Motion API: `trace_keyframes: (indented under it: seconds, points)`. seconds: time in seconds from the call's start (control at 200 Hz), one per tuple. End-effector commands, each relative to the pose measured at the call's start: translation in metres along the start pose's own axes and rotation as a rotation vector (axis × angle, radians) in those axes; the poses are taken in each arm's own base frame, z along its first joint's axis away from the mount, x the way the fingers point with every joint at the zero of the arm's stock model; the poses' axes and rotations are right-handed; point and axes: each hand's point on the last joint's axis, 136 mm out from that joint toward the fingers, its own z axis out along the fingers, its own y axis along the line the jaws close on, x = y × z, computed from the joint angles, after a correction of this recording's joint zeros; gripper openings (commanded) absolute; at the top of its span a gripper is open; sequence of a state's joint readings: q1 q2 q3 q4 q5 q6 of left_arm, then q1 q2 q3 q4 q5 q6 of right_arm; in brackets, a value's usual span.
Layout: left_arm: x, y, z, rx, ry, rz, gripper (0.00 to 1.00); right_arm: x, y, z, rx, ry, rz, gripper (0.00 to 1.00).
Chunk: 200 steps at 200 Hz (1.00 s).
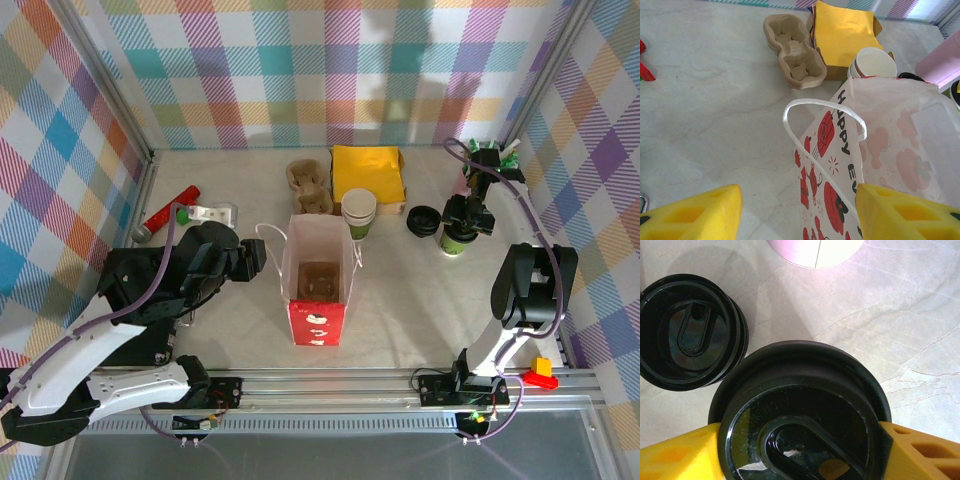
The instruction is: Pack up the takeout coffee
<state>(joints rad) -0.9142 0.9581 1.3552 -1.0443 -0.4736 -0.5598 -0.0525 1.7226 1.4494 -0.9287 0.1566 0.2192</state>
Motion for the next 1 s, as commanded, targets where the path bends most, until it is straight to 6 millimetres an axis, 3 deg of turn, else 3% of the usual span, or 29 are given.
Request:
trace_keyframes:
  seconds: [0.0,0.675,0.995]
  points:
    - [-0.004,0.007,-0.001,-0.022,-0.024,-0.001,0.61,0.012,0.001,-0.003,0.010,0.046,-0.025,0.68]
    - [-0.001,0.007,0.000,-0.015,-0.022,-0.010,0.61,0.097,0.042,-0.024,-0.028,0.131,-0.155,0.71]
    - [0.000,0.007,0.000,-0.009,-0.015,-0.019,0.61,0.116,0.051,-0.029,-0.056,0.144,-0.169,0.77]
